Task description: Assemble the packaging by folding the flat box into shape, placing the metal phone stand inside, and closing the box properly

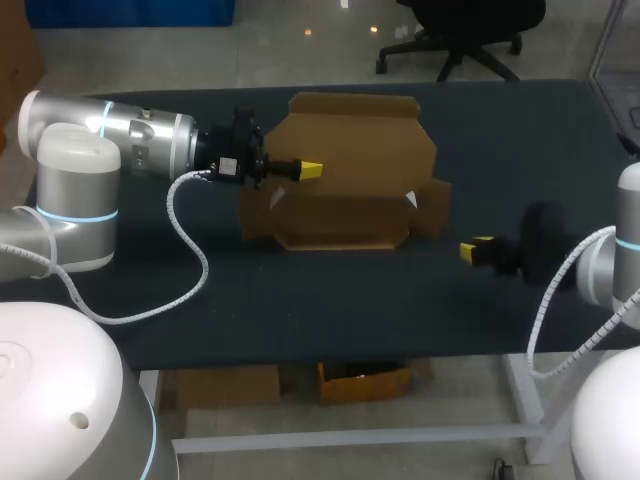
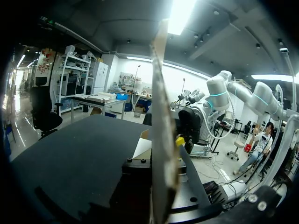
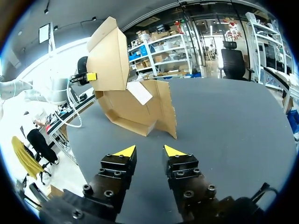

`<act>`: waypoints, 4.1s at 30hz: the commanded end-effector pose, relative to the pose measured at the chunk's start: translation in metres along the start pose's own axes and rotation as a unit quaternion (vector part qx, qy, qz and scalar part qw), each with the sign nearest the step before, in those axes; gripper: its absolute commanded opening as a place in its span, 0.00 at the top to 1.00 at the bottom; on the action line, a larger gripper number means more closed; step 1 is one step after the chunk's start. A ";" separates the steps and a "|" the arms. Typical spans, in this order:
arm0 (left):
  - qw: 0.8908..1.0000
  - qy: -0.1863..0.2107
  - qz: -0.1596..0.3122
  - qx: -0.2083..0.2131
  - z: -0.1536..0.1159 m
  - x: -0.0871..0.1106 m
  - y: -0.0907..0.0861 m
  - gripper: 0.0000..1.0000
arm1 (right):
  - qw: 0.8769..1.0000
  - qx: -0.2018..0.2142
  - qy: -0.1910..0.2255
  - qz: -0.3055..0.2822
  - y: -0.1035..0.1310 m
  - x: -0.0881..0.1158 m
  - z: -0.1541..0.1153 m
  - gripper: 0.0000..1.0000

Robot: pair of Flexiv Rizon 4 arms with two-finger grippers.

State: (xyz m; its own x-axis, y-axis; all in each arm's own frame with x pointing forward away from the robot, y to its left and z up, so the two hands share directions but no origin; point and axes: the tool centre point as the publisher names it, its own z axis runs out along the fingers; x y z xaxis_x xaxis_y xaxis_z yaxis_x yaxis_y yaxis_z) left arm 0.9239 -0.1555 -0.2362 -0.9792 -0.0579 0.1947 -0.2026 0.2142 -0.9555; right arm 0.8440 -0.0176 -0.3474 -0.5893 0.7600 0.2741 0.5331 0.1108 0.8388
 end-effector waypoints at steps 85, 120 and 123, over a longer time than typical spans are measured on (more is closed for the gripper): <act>1.000 -0.001 0.001 0.001 0.000 0.000 0.002 1.00 | 0.990 -0.008 0.024 -0.137 0.027 -0.046 0.071 0.52; 1.000 -0.001 0.001 0.001 0.000 0.000 0.002 1.00 | 0.986 -0.023 -0.001 -0.163 0.036 -0.046 0.097 0.62; 1.000 -0.001 0.001 0.001 0.000 0.000 0.002 1.00 | 0.987 -0.026 -0.001 -0.160 0.035 -0.046 0.098 0.66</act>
State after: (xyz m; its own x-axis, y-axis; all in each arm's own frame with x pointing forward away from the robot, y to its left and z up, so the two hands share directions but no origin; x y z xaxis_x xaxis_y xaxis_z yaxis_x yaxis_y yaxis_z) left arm 0.9239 -0.1555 -0.2362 -0.9791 -0.0578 0.1947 -0.2027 0.2144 -0.9555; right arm 0.9503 0.0154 -0.3716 -0.7214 0.6925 -0.0086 0.3114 0.3354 0.8891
